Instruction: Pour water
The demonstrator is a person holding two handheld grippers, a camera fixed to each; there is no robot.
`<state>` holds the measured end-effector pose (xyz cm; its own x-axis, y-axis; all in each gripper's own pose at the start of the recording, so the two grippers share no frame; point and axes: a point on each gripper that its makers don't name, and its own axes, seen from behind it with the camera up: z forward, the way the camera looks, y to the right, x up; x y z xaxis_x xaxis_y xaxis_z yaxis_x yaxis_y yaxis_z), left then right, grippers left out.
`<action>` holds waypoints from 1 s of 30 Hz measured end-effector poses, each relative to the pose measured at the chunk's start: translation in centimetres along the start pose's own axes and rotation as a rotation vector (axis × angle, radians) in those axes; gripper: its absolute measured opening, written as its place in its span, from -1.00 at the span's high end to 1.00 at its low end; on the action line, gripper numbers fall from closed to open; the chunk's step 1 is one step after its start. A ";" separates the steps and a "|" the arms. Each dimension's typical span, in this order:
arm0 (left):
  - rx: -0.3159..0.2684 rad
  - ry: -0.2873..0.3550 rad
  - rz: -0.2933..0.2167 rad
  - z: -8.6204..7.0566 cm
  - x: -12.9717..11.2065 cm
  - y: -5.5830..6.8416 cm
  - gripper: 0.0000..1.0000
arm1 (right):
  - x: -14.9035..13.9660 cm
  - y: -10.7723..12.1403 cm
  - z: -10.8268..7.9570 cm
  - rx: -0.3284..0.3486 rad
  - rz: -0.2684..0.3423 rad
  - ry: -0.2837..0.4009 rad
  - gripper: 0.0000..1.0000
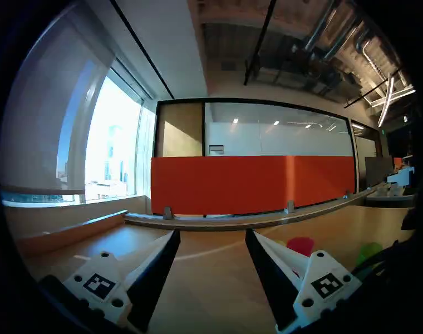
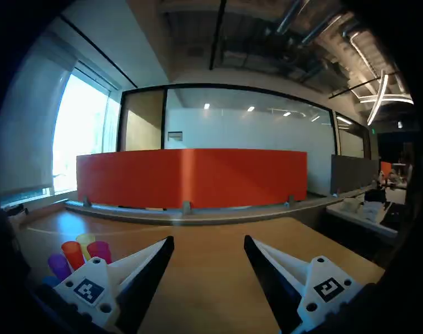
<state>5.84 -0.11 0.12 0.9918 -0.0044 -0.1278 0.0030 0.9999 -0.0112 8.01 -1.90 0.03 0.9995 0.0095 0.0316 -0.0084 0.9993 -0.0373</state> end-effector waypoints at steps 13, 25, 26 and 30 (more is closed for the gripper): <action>-0.004 -0.011 0.011 -0.4 -1.2 0.8 -0.72 | -0.3 0.3 -0.1 -0.005 -0.001 -0.008 -0.95; 0.007 -0.027 -0.011 -1.3 -2.5 0.3 -0.72 | 0.1 0.8 -0.6 -0.009 0.005 -0.007 -0.95; 0.008 -0.028 -0.012 -1.3 -2.5 0.2 -0.72 | 0.1 0.8 -0.7 -0.008 0.006 -0.006 -0.95; 0.012 -0.031 -0.012 -1.6 -2.7 0.0 -0.72 | 0.2 0.6 -0.8 -0.005 0.002 -0.004 -0.95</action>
<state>2.93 -0.10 -1.08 0.9952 -0.0166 -0.0966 0.0167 0.9999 -0.0002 8.26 -1.31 -0.80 0.9993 0.0116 0.0359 -0.0101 0.9990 -0.0425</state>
